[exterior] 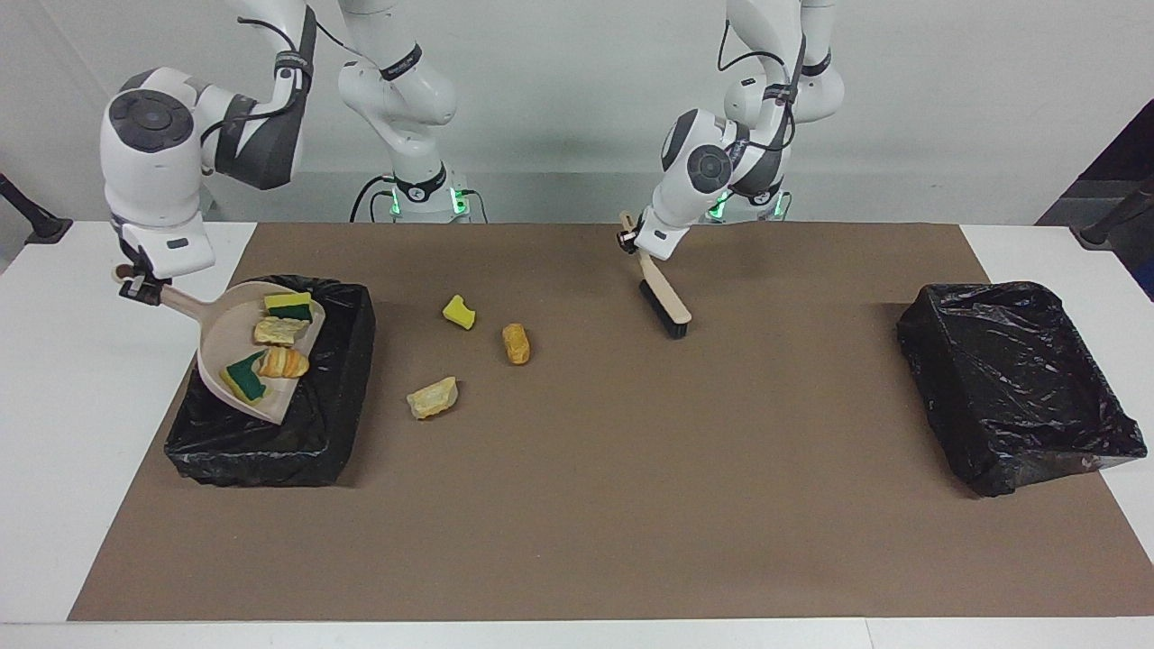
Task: Sweep and dump trash in bin
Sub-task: 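Tip the dustpan over the bin with the right gripper to empty it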
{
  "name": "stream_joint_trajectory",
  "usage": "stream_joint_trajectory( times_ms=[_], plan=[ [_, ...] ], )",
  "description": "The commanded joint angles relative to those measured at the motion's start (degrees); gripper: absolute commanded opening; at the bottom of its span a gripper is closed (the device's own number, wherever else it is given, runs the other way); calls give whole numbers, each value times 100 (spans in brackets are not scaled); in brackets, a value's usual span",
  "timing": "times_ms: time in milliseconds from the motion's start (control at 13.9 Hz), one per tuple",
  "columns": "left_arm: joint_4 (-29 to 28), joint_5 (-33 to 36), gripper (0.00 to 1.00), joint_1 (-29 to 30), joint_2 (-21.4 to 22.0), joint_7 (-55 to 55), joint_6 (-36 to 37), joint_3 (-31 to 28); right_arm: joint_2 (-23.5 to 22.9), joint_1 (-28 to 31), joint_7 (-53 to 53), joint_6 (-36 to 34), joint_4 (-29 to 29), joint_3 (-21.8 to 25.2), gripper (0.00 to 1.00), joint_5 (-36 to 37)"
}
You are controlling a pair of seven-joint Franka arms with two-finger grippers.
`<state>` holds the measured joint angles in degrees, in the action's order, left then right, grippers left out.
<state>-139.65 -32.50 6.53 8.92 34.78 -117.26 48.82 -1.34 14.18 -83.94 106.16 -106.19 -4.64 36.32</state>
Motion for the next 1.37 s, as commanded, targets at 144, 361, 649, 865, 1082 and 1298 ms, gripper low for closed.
stream_joint_trajectory(
  times_ms=[144, 361, 649, 865, 1082, 1298],
  plan=[
    [-88, 147, 10, -346, 216, -472, 19, -30, 151, -696, 1133, -1061, 63, -19, 0, 717],
    [-132, 156, 54, -337, 269, -630, 45, -30, 292, -1030, 1125, -1570, 299, -45, 0, 1314],
    [209, 647, 100, 188, 260, -630, 448, -66, 590, -1180, 959, -2029, 554, -54, 0, 1685],
    [648, 1139, 100, 1023, 181, -639, 669, -57, 565, -1180, 1028, -2030, 774, -150, 0, 1527],
    [1123, 1719, 100, 1823, 58, -657, 635, -48, 538, -1189, 2051, -2038, 836, -327, 0, 214],
    [1877, 2246, 100, 2543, -354, -1032, 713, -57, 547, -1382, 3529, -2091, 836, -423, 0, -1096]
  ],
)
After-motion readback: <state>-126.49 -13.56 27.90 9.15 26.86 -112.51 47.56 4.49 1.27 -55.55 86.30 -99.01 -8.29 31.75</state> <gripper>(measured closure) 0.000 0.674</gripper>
